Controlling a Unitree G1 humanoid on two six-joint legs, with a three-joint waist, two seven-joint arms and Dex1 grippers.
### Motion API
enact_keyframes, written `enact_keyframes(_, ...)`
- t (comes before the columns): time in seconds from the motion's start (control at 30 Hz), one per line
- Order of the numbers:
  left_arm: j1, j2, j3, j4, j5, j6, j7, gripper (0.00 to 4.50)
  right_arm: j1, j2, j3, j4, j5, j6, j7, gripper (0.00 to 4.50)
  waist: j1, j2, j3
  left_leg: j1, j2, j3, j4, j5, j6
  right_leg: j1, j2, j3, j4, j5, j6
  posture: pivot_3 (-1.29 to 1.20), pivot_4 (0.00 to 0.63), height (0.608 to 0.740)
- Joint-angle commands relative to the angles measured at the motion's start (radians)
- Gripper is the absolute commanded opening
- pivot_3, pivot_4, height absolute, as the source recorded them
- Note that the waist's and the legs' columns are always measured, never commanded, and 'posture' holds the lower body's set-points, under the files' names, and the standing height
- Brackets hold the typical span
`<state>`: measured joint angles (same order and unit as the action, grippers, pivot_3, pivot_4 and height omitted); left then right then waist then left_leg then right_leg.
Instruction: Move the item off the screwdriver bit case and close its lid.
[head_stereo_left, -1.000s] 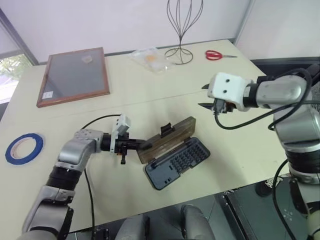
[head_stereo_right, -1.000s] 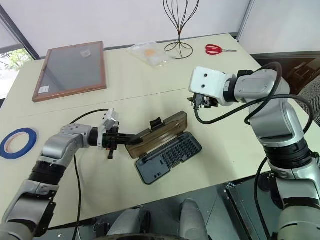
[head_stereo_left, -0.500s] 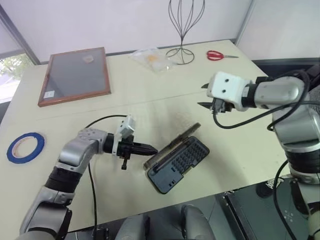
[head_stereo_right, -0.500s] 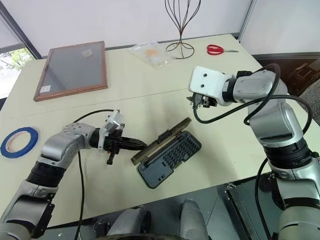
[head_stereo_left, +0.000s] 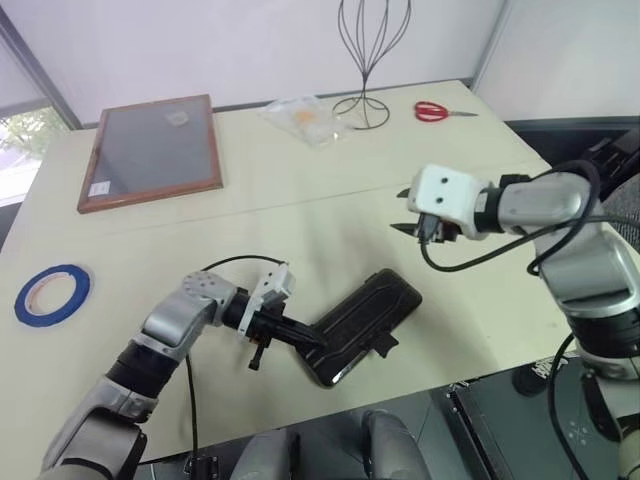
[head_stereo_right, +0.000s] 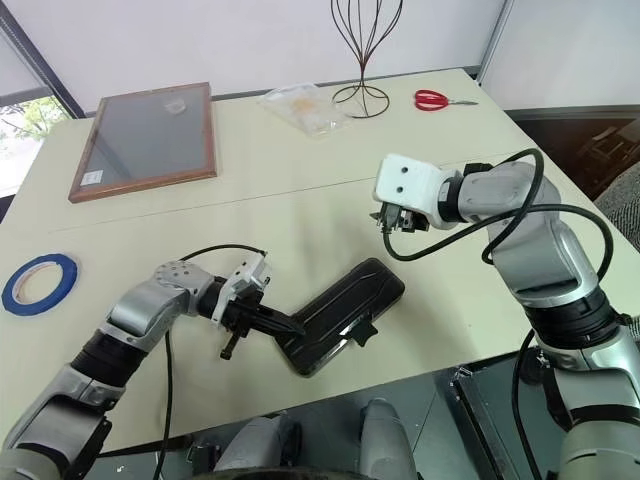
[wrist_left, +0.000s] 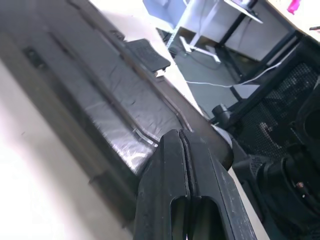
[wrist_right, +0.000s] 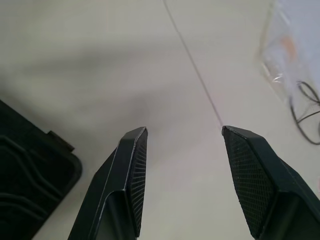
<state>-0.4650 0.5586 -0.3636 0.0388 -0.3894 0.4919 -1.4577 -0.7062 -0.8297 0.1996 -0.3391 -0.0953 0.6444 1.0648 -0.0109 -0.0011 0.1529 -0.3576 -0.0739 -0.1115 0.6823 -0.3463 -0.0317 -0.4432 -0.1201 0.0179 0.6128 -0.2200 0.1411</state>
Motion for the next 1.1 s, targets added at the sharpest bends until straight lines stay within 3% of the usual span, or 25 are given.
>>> enact_keyframes(0.03,0.023,0.018,-0.059,0.05,0.082,-0.039,0.005,0.0,0.014,-0.01,0.0,-0.06,0.013,0.012,-0.007,2.43,0.0,0.0,0.0,0.0,0.0,0.0,0.0,0.0,0.0,0.0,0.0,0.0,0.0,0.0,0.0,0.0,0.15,0.74)
enact_keyframes(0.43,-0.092,0.019,0.119,0.02,-0.063,0.093,0.064,0.0,0.105,-0.007,-0.094,-0.19,0.272,0.1,0.061,2.43,0.001,0.0,0.0,0.0,0.0,-0.001,0.001,0.0,0.0,0.0,0.0,0.0,0.0,0.0,0.0,0.0,0.15,0.74)
enact_keyframes(0.53,-0.135,-0.012,0.151,0.061,-0.063,0.091,0.101,0.0,0.172,-0.009,-0.11,-0.243,0.352,0.12,0.074,1.59,0.005,-0.001,0.001,-0.001,0.0,-0.001,0.001,0.0,0.0,0.001,0.0,0.0,0.0,0.0,0.0,0.0,0.15,0.74)
enact_keyframes(0.63,-0.165,-0.041,0.153,0.107,-0.042,0.07,0.121,0.0,0.233,-0.016,-0.112,-0.287,0.411,0.129,0.077,0.06,0.003,-0.001,0.001,0.0,0.0,-0.001,0.001,0.0,0.0,0.001,0.0,0.0,0.0,0.0,0.0,0.0,0.15,0.74)
enact_keyframes(1.1,-0.235,-0.194,0.073,0.319,0.124,-0.123,0.181,0.0,0.433,-0.089,0.02,-0.234,0.355,0.011,0.042,0.06,0.006,-0.003,0.002,0.0,0.0,0.0,0.001,0.0,0.0,0.001,0.0,0.0,0.0,0.0,0.0,0.0,0.15,0.74)
